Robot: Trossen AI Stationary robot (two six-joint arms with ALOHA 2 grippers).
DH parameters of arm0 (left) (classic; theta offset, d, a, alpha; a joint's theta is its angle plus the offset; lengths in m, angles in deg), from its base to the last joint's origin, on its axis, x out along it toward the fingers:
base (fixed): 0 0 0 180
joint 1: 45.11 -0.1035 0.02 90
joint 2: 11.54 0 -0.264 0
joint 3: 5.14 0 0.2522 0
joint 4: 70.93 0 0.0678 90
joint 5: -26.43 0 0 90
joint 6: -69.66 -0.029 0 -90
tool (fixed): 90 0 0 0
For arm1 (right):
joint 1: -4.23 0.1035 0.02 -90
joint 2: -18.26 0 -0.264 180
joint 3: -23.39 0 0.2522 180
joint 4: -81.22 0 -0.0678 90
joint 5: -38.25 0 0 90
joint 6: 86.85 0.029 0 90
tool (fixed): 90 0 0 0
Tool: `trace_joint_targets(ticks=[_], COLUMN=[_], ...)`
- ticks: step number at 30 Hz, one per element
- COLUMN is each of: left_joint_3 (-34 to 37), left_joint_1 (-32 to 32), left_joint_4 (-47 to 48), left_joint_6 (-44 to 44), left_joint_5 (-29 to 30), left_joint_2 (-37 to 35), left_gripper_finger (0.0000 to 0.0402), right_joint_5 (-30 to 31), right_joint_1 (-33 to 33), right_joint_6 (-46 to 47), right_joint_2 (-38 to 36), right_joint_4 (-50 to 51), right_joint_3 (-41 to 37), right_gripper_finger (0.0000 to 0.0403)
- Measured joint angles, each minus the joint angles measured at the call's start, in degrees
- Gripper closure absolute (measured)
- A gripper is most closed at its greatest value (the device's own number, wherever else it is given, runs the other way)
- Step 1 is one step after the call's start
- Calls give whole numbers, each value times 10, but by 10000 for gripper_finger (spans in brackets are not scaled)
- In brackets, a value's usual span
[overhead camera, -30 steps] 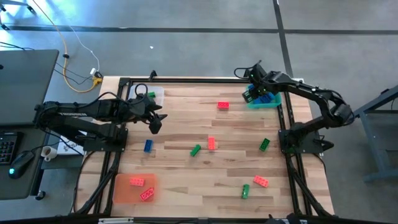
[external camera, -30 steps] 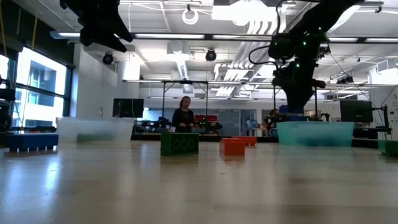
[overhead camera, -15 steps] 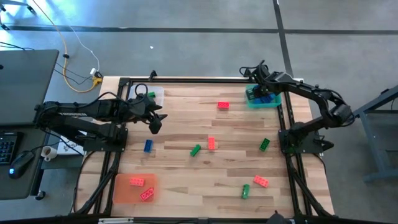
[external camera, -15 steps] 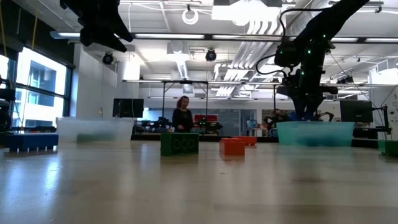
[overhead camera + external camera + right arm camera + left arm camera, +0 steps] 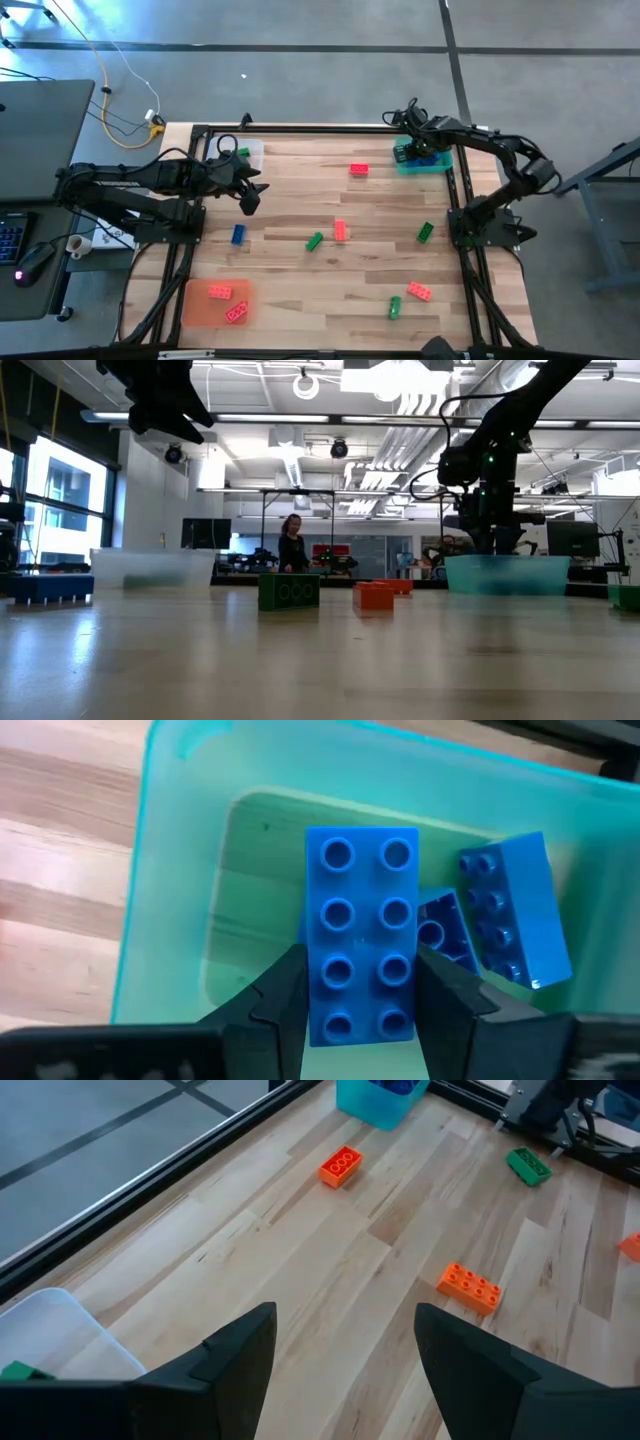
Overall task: Sort & place blocks by color
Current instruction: Put the blue game piece into the blue bin, then put the green game piece into the white bin
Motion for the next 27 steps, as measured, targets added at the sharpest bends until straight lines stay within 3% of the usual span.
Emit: trace_joint_targets(ticks=[8, 19, 27], left_joint_3=[0, 0, 0], left_joint_1=[0, 0, 0], left_joint_4=[0, 0, 0], left_joint_6=[0, -14, -19], left_joint_5=[0, 0, -27], left_joint_2=[0, 0, 0], left_gripper_finger=[174, 174, 174], right_joint_5=[6, 0, -5], right_joint_1=[0, 1, 1], right_joint_6=[6, 5, 19], right_joint_2=[2, 2, 2], right_joint_4=[-7, -5, 46], right_joint_3=[0, 1, 47], right_gripper_finger=[271, 189, 183])
